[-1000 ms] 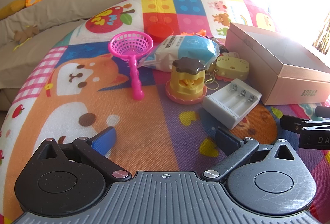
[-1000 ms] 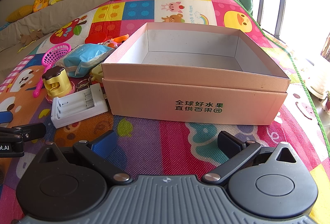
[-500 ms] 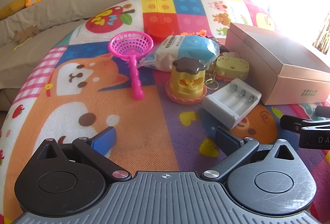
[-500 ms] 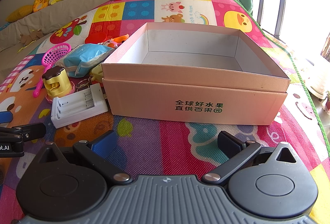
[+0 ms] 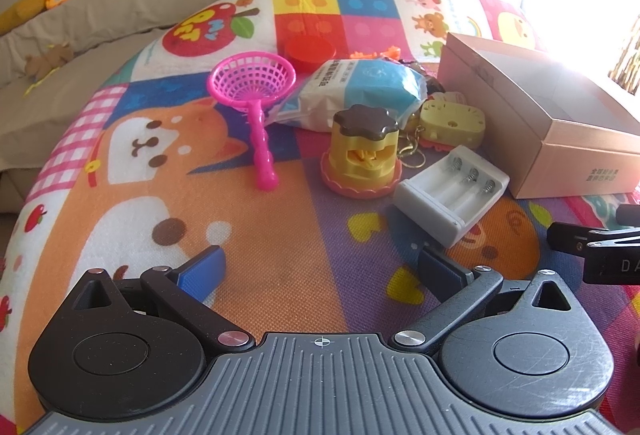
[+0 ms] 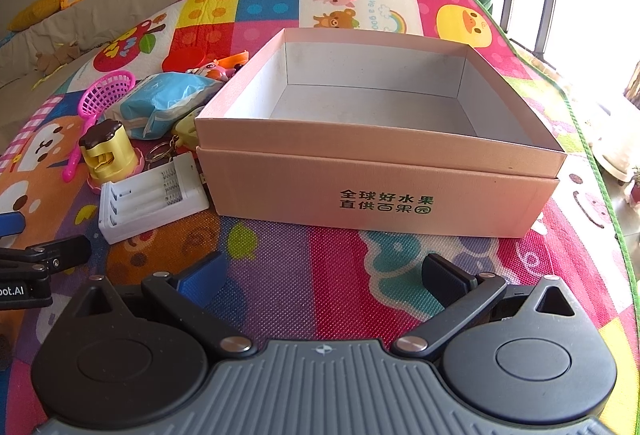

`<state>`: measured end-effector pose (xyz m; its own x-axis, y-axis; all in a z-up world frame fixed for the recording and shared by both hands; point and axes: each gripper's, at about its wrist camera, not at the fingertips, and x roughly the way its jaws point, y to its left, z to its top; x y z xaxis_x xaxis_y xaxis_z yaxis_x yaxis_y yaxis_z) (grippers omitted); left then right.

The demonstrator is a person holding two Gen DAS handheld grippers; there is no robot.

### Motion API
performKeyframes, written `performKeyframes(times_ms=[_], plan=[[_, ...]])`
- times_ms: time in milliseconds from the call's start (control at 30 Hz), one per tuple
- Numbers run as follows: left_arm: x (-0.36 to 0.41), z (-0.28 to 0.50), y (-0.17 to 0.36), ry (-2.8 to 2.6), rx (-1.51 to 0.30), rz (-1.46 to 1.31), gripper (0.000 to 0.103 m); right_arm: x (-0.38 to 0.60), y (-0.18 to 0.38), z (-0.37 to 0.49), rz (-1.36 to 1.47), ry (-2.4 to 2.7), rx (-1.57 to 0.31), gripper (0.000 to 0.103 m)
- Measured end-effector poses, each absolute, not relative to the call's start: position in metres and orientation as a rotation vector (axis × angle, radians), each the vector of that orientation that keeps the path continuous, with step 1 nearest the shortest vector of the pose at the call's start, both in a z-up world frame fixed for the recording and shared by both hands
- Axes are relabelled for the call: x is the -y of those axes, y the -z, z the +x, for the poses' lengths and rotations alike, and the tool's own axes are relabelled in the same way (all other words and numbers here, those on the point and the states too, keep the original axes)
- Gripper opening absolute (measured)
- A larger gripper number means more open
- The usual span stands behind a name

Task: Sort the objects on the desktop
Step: 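Reach the right gripper to the red round disc and grasp it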

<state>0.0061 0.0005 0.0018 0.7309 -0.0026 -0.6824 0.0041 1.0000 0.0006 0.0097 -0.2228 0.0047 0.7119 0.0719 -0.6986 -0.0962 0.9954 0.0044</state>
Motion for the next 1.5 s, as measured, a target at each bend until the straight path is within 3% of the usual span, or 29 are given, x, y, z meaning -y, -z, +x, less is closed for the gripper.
performKeyframes(times_ms=[367,533,633,767,800,867,900,1167,1500], plan=[[-0.023,-0.007,-0.016,0.064,-0.638,-0.068,0.103,0.224,-0.019,0.009,-0.034,-0.214,-0.876,0.103],[-0.041,-0.008,-0.023,-0.010,-0.533,-0.074,0.103,0.204,-0.082,-0.001,-0.075,-0.356,-0.692,0.103],[-0.050,-0.001,-0.016,0.007,-0.565,-0.161,0.103,0.184,-0.119,0.034,-0.051,-0.429,-0.661,0.103],[-0.061,-0.002,-0.014,0.006,-0.559,-0.234,0.103,0.157,-0.136,0.127,0.115,-0.458,-0.781,0.103],[-0.064,-0.002,-0.013,0.003,-0.557,-0.253,0.103,0.146,-0.134,0.151,0.123,-0.437,-0.800,0.100],[-0.070,-0.004,-0.013,0.002,-0.549,-0.292,0.103,0.123,-0.123,0.196,0.076,-0.411,-0.848,0.060],[-0.072,-0.003,-0.012,0.005,-0.552,-0.305,0.103,0.113,-0.115,0.216,0.050,-0.386,-0.868,0.053],[-0.077,0.000,-0.010,0.031,-0.572,-0.346,0.103,0.083,-0.044,0.296,-0.013,-0.233,-0.998,0.046],[-0.073,-0.002,-0.011,0.049,-0.565,-0.325,0.103,0.072,-0.057,0.221,0.088,-0.570,-1.228,0.044]])
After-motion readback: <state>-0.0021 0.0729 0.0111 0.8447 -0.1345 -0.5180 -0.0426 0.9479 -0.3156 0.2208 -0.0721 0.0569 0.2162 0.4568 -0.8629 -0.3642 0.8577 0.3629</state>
